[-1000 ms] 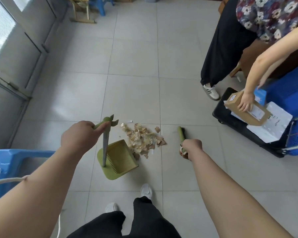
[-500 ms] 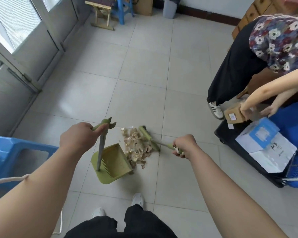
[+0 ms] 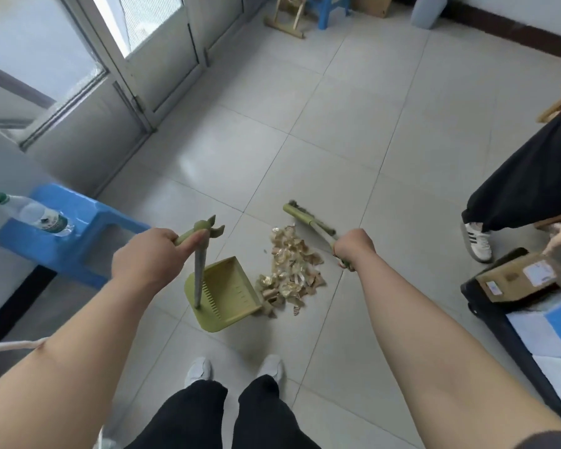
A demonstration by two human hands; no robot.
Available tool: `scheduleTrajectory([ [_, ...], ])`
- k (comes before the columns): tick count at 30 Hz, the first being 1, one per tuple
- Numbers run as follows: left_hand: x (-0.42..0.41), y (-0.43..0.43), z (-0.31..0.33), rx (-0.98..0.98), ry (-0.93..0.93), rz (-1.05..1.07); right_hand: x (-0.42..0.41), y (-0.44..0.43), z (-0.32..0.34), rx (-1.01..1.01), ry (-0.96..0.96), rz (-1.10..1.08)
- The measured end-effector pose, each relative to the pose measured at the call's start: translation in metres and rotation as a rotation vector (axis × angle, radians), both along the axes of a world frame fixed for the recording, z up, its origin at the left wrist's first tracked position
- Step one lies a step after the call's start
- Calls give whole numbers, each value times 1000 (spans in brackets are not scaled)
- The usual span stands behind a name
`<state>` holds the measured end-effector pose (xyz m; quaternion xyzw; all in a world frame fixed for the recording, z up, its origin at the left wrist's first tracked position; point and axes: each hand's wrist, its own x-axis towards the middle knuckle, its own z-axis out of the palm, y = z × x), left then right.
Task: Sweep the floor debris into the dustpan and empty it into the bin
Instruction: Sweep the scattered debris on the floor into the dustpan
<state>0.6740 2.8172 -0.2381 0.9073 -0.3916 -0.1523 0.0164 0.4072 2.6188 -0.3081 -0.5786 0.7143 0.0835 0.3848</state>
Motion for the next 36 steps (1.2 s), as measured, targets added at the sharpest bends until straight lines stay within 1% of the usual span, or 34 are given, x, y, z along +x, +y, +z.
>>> scheduleTrajectory([
  [5,3,24,-6,42,-14,56,19,14,-18,58,37,119],
  [10,-2,44,-7,50,-23,59,9,43,-20,76,94,213],
  [16,-2,68,-6,53,0,41,-6,76,5,25,215,342],
  [21,2,94,-6,25,4,1,-11,107,28,-46,271,365],
  [25,5,118,-3,-6,19,-22,-20,143,38,-100,305,268],
  [27,6,131,-1,-18,24,-29,-29,164,40,-100,281,194],
  [30,6,149,3,-43,34,-47,-36,190,44,-113,163,8],
  [36,1,179,8,-76,77,-107,-56,240,63,-114,-165,-481],
])
